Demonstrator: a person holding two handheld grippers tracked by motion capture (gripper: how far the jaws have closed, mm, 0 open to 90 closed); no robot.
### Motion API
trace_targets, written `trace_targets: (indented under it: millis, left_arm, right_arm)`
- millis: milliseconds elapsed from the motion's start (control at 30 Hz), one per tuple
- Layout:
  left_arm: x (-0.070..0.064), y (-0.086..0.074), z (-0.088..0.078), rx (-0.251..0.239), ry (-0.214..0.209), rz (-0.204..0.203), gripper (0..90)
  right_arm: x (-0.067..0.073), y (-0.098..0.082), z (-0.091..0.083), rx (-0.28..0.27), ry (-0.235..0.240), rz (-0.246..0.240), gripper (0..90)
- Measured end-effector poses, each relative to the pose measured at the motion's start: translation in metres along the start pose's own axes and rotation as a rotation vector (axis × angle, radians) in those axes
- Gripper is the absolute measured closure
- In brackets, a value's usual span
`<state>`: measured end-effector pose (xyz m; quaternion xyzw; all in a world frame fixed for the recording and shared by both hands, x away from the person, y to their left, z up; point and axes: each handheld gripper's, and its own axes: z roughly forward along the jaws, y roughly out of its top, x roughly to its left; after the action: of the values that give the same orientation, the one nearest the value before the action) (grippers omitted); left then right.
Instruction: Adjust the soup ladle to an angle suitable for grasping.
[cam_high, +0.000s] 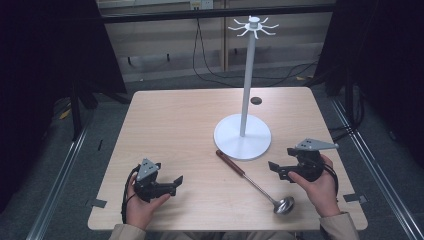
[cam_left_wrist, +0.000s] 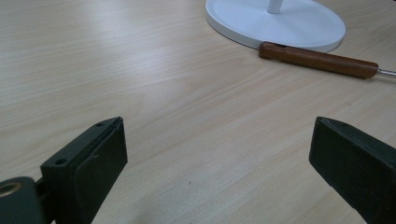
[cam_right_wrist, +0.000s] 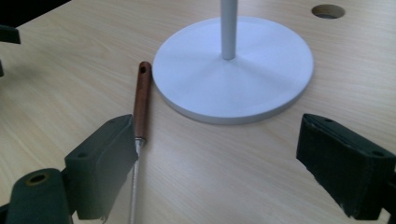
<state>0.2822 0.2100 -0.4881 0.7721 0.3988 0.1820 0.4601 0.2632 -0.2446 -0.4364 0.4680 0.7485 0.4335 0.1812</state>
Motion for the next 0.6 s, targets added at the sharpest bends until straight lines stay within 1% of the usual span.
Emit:
trace_targets:
  millis: [33,67,133,167,200,233,267,300,333,367,400,433,467,500,533,567,600]
  left_arm:
    - [0.000,0.000,0.000,0.000,0.000,0.000,4.3]
    - [0.000,0.000,-0.001,0.012,-0.001,0.015,4.3]
    - [0.000,-0.001,-0.002,0.010,-0.004,0.010,4.3]
    - [0.000,-0.001,-0.002,0.010,-0.004,0.010,4.3]
    - [0.000,-0.002,-0.003,0.010,-0.003,0.007,4.3]
    - [0.000,-0.002,-0.003,0.010,-0.003,0.007,4.3]
    - [0.001,-0.004,-0.006,0.010,0.004,0.005,4.3]
    - [0.001,-0.004,-0.006,0.010,0.004,0.005,4.4]
    - [0.001,-0.006,-0.007,0.009,0.010,-0.007,4.4]
    - [0.001,-0.006,-0.007,0.009,0.010,-0.007,4.4]
    - [0.002,-0.008,-0.010,0.009,0.014,-0.016,4.5]
    - [0.002,-0.008,-0.010,0.009,0.014,-0.016,4.5]
    - [0.003,-0.009,-0.011,0.009,0.016,-0.015,4.6]
    - [0.004,-0.010,-0.012,0.004,0.016,-0.029,4.6]
    - [0.004,-0.011,-0.012,0.005,0.019,-0.031,4.6]
    - [0.004,-0.011,-0.013,0.005,0.018,-0.033,4.7]
    - [0.005,-0.011,-0.013,0.004,0.015,-0.033,4.6]
  right_arm:
    - [0.000,0.000,0.000,0.000,0.000,0.000,11.8]
    - [0.006,0.003,0.004,0.016,0.012,-0.019,13.3]
    - [0.012,0.005,0.009,0.038,0.031,-0.042,15.1]
    - [0.012,0.005,0.009,0.038,0.031,-0.042,15.1]
    - [0.020,0.008,0.017,0.054,0.049,-0.060,17.9]
    - [0.020,0.008,0.017,0.054,0.049,-0.060,17.9]
    - [0.026,0.011,0.023,0.072,0.066,-0.068,24.3]
    - [0.026,0.011,0.023,0.072,0.066,-0.068,24.3]
    - [0.032,0.015,0.030,0.107,0.045,-0.084,35.9]
    - [0.032,0.015,0.030,0.107,0.045,-0.084,35.9]
    - [0.039,0.019,0.038,0.151,0.045,-0.106,54.5]
    - [0.041,0.020,0.042,0.177,0.040,-0.109,62.1]
    - [0.042,0.021,0.046,0.192,0.039,-0.100,70.7]
    - [0.041,0.022,0.052,0.205,0.054,-0.093,76.9]
    - [0.040,0.023,0.059,0.237,0.058,-0.087,81.1]
    - [0.039,0.024,0.063,0.267,0.051,-0.096,84.7]
    - [0.038,0.026,0.069,0.308,0.042,-0.111,87.9]
